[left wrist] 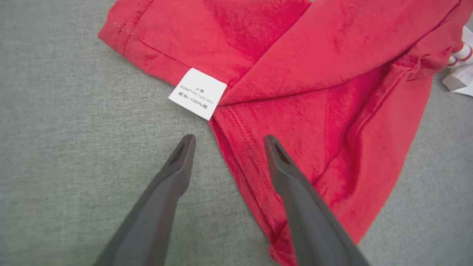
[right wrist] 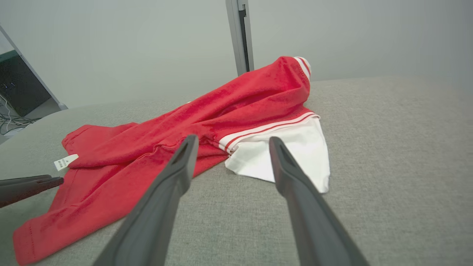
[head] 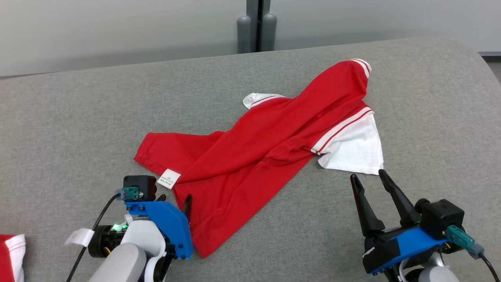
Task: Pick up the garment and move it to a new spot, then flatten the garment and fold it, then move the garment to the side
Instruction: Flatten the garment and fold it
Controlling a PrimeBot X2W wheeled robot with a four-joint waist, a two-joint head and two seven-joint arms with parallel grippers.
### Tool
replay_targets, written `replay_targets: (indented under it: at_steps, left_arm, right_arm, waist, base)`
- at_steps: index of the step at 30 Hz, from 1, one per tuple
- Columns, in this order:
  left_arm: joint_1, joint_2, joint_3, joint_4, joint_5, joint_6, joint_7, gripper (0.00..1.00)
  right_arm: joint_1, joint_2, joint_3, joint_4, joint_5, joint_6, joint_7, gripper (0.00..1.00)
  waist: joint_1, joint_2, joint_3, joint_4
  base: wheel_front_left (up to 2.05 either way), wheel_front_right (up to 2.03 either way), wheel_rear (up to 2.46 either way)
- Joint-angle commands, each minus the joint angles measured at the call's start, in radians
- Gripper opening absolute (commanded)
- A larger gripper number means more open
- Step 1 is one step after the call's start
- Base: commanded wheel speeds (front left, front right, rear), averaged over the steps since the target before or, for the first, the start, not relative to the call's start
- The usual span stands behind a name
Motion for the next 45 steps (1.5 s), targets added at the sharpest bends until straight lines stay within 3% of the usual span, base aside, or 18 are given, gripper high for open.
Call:
replay_targets:
  at_steps: [1, 8, 15, 16, 17, 25, 33, 39, 45]
  left_arm:
    - [-0.025, -0.008, -0.005, 0.023, -0.007, -0.002, 0.009, 1.0]
    - [-0.072, -0.031, -0.017, 0.139, -0.009, 0.008, 0.045, 1.0]
    - [-0.092, -0.089, -0.013, 0.201, -0.056, -0.043, 0.015, 1.0]
    - [-0.101, -0.09, -0.014, 0.208, -0.053, -0.05, -0.002, 0.43]
    - [-0.11, -0.093, -0.012, 0.213, -0.048, -0.055, -0.024, 0.0]
    - [-0.189, -0.088, 0.008, 0.229, 0.045, -0.078, -0.34, 0.0]
    - [-0.218, -0.057, 0.01, 0.149, 0.104, -0.067, -0.483, 0.0]
    - [-0.186, -0.031, 0.013, 0.09, 0.093, -0.051, -0.446, 0.0]
    - [-0.247, 0.002, 0.013, 0.155, 0.097, -0.071, -0.405, 0.0]
  right_arm:
    - [-0.005, -0.001, -0.002, 0.002, -0.002, 0.0, -0.004, 1.0]
    - [-0.001, -0.001, -0.001, 0.005, -0.003, 0.0, -0.009, 1.0]
    - [-0.007, -0.001, 0.002, 0.004, 0.007, 0.0, -0.013, 1.0]
    - [-0.009, -0.001, 0.002, 0.004, 0.008, 0.0, -0.014, 1.0]
    - [-0.01, -0.001, 0.001, 0.003, 0.008, 0.0, -0.014, 1.0]
    - [-0.009, -0.001, -0.008, 0.001, 0.016, 0.0, -0.019, 1.0]
    - [0.004, -0.001, -0.015, -0.005, 0.008, 0.0, -0.012, 1.0]
    - [0.007, -0.001, -0.007, -0.011, 0.011, 0.0, -0.005, 1.0]
    - [-0.017, -0.001, 0.007, -0.017, 0.013, 0.0, -0.007, 1.0]
  waist:
    - [-0.0001, 0.0, 0.0, -0.007]
    - [-0.0001, 0.0, 0.007, -0.025]
    - [-0.0001, 0.0, 0.014, -0.034]
    - [-0.0001, 0.0, 0.016, -0.034]
    - [-0.0001, 0.0, 0.018, -0.034]
    - [-0.0001, 0.0, 0.018, -0.013]
    - [-0.0001, 0.0, 0.0, 0.016]
    - [-0.0001, 0.0, -0.003, 0.023]
    - [-0.0001, 0.0, 0.027, 0.008]
  base:
    - [0.0, 0.0, 0.0]
    - [0.0, 0.0, 0.0]
    - [0.0, 0.0, 0.0]
    - [0.0, 0.0, 0.0]
    - [0.0, 0.0, 0.0]
    - [0.0, 0.0, 0.0]
    - [0.0, 0.0, 0.0]
    - [0.0, 0.0, 0.0]
    - [0.0, 0.0, 0.0]
